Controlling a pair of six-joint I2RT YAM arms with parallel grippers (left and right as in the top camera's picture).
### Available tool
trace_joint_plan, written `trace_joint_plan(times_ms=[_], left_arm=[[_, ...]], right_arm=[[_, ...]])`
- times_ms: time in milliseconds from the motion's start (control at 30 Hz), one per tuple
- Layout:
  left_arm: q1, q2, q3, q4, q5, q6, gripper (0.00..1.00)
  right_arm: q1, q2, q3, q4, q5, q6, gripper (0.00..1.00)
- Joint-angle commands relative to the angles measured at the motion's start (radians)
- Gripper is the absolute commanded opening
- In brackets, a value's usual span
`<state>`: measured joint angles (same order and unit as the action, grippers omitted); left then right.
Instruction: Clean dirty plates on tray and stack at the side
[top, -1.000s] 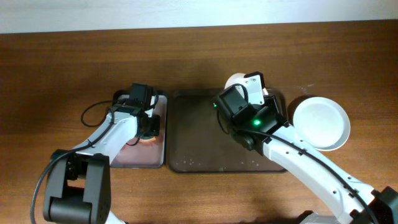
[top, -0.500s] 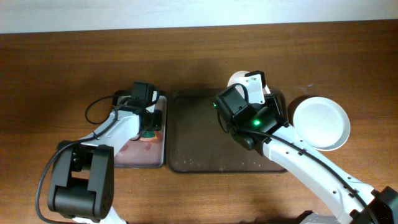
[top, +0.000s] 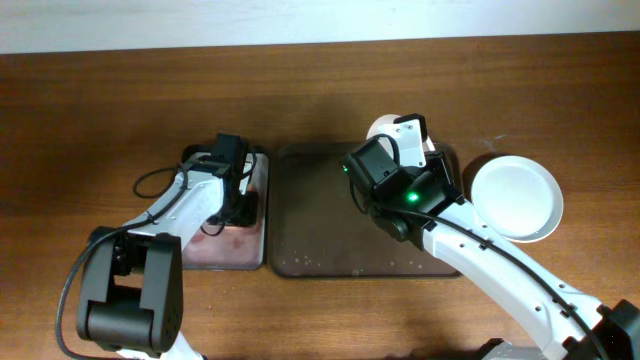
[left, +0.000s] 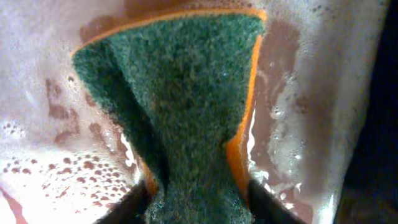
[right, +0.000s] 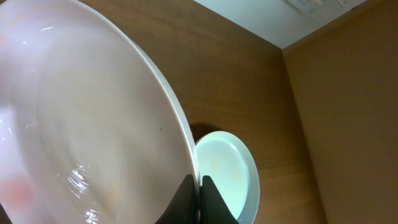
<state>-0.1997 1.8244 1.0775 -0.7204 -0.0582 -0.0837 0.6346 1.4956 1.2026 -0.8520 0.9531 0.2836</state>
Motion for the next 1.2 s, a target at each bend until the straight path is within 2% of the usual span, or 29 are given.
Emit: trace_joint_plan(times_ms=[0,67,133,200,233,333,433,533,600,700,833,867,900,1000,1100,1167], left_arm=[[0.006,-0.005,0.008,-0.003,0.009,0.003,0.0],[0.006,-0.01,0.018,-0.014,0.002,0.003,0.0],[0.006,-0.031,0.033,-0.03,0.002,0.003,0.0],[0.006,-0.056,0.039,-0.038,0.002,0.003,0.52],[0.006,-0.084,0.045,-0.042,0.002,0.003,0.61],[0.006,-0.148,0.05,-0.041,0.002,0.003,0.64],[0.006,-0.187,0.05,-0.04,0.002,0.003,0.77],[0.006,-0.187,0.05,-0.045,0.002,0.003,0.86],[0.006,-0.187,0.05,-0.045,0.002,0.003,0.89],[0.006,-0.187,0.05,-0.045,0.002,0.003,0.89],[0.006,-0.187,0.05,-0.045,0.002,0.003,0.89],[0.006,-0.187,0.05,-0.045,0.002,0.003,0.89],[0.006,-0.187,0.05,-0.045,0.002,0.003,0.89],[0.006,-0.187,0.05,-0.044,0.002,0.001,1.0],[0.018,-0.188,0.054,-0.031,0.002,-0.103,1.0],[0.044,-0.188,0.08,-0.038,0.014,-0.175,1.0]], right_arm=[[0.006,-0.019,0.019,0.003,0.019,0.013,0.04],[-0.018,-0.019,0.019,0.003,-0.04,0.044,0.04],[-0.094,-0.019,0.019,0.002,-0.182,0.063,0.04],[-0.177,-0.019,0.019,-0.001,-0.296,0.07,0.04],[-0.254,-0.02,0.019,-0.005,-0.394,0.075,0.04],[-0.485,-0.019,0.019,-0.008,-0.657,0.095,0.04],[-0.727,-0.019,0.019,-0.01,-0.864,0.091,0.04],[-0.946,-0.015,0.017,-0.035,-0.908,0.091,0.04],[-1.087,-0.006,-0.003,-0.043,-0.914,0.092,0.04],[-1.198,0.023,-0.02,-0.043,-0.92,0.092,0.04],[-1.225,0.071,-0.021,-0.042,-0.924,0.092,0.04],[-1.223,0.078,-0.021,-0.044,-0.931,0.092,0.17],[-1.223,0.081,-0.021,-0.044,-0.972,0.092,0.45],[-1.223,0.082,-0.021,-0.049,-1.176,0.053,0.51],[-1.161,0.082,-0.021,-0.053,-1.424,-0.09,0.57],[-1.051,0.082,-0.021,-0.073,-1.407,-0.153,0.67]])
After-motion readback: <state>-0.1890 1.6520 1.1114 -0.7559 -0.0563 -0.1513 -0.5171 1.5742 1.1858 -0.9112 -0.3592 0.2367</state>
